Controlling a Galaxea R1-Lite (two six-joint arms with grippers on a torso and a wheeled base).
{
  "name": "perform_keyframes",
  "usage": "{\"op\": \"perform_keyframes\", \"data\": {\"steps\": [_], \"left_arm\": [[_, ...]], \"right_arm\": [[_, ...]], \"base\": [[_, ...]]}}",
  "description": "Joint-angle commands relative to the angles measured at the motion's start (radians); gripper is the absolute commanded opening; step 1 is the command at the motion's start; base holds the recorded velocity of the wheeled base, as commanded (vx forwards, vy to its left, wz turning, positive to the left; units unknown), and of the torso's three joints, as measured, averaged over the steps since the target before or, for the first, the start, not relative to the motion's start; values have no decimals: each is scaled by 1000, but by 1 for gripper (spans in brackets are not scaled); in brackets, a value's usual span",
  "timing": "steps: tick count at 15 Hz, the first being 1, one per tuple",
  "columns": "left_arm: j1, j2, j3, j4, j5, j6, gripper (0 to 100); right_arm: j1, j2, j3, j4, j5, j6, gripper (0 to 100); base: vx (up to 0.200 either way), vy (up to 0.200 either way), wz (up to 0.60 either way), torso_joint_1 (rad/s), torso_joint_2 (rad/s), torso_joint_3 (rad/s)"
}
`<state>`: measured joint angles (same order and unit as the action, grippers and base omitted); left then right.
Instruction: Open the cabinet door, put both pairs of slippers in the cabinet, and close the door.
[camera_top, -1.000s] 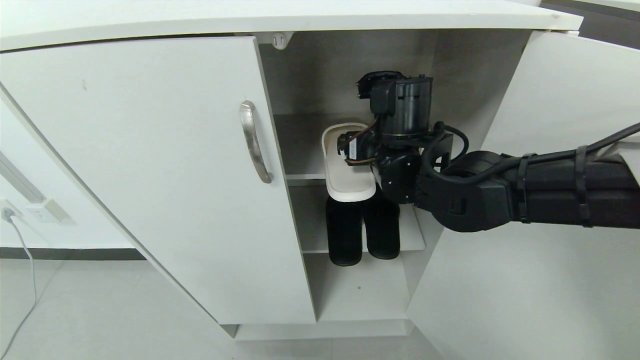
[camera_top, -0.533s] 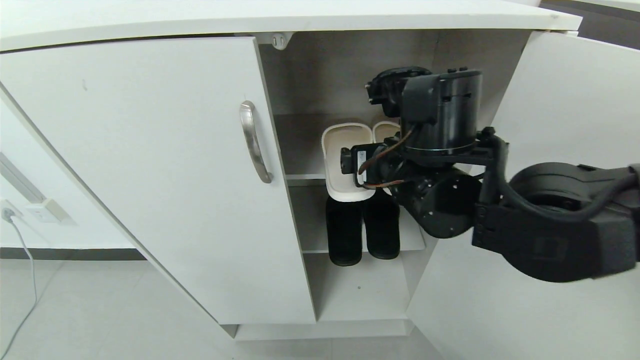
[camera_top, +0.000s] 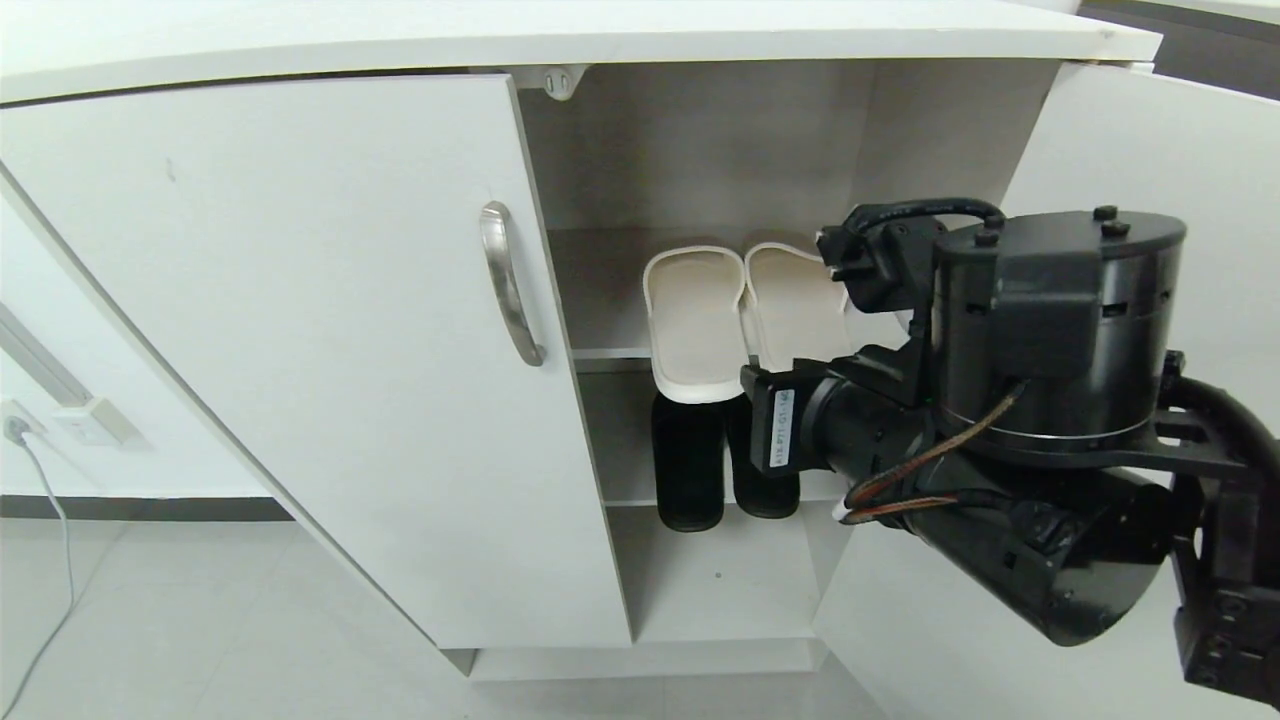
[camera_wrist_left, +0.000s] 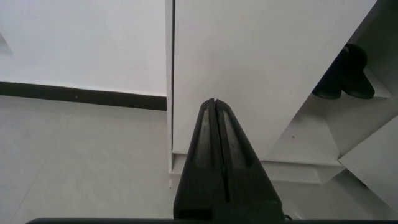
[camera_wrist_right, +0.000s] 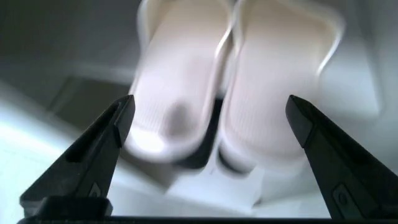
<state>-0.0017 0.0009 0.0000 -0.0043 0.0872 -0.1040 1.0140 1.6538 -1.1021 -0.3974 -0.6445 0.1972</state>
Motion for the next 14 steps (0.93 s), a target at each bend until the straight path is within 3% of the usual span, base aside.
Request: {"op": "perform_keyframes", "data": {"steps": [1, 12, 14], "left_arm": [[0, 1, 0, 0, 0, -2, 0], [0, -1, 0, 0, 0, 0, 0], [0, 1, 0, 0, -1, 0, 0]], "right_arm": [[3, -11, 36, -24, 17, -4, 0], [18, 15, 51, -29, 20, -1, 0], [18, 14, 51, -31, 17, 1, 0]], "base": [[0, 0, 0, 0, 0, 0], [0, 0, 0, 0, 0, 0], [-200, 0, 0, 7, 2, 2]]}}
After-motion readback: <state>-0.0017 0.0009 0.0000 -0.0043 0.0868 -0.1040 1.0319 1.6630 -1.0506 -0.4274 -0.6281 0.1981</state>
